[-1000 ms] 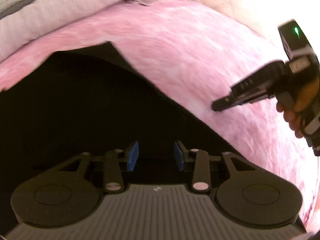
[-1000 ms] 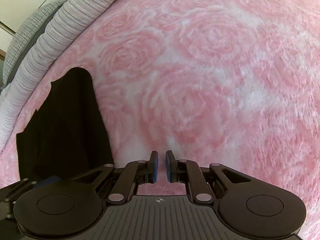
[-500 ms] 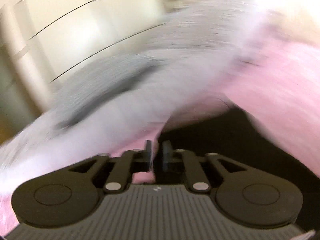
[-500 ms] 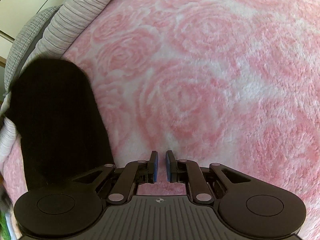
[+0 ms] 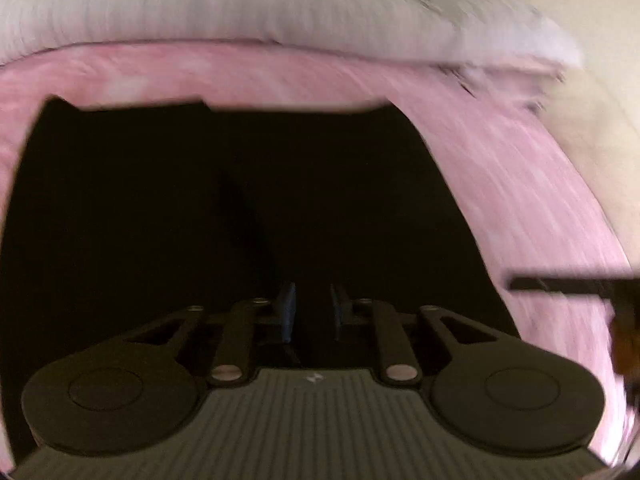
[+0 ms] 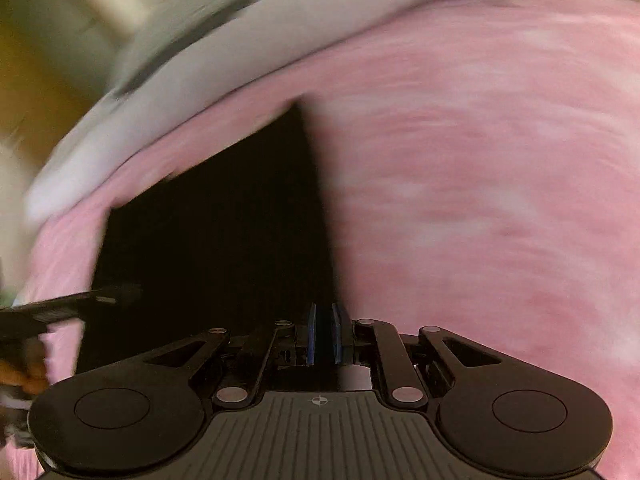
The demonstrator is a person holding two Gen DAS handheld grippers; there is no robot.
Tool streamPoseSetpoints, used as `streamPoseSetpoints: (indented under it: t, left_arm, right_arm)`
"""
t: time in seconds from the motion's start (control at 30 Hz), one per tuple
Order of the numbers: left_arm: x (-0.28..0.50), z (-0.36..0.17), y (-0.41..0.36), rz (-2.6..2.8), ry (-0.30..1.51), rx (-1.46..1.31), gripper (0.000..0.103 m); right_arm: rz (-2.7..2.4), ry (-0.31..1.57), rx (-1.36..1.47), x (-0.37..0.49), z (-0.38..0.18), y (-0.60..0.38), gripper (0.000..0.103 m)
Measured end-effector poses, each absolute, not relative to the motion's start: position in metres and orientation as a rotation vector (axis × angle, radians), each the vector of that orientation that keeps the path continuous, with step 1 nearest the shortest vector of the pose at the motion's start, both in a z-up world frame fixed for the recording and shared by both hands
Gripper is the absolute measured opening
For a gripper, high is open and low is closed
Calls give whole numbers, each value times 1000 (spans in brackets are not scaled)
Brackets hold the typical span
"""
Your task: Fold clothes
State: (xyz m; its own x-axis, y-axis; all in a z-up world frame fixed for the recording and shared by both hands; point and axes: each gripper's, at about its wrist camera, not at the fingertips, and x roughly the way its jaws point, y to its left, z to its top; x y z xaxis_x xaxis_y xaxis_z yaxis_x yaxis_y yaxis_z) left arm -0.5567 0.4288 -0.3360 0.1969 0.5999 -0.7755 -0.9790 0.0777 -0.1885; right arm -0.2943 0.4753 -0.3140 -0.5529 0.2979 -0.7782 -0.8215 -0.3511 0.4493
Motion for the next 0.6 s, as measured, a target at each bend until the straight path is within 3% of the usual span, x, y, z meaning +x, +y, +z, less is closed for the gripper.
streamPoseSetpoints:
  t: [0.1,0.2,0.37,0.6]
  left_arm:
    - [-550,-346,432,1289,616,-756,14]
    - [-543,-355,436,1286,641,-707,6]
    - [-546,-359,429,1301,653,-679,9]
    - [-588,-331,381,1376,592,-788,12]
  right_arm:
    - [2094,1053,-914,-329,-324,470,11]
    - [2114,905,-1012,-359,-341,480,11]
    - [1946,774,-842,-367,-333,531,11]
    - [1980,908,-804,-342,-301,502,11]
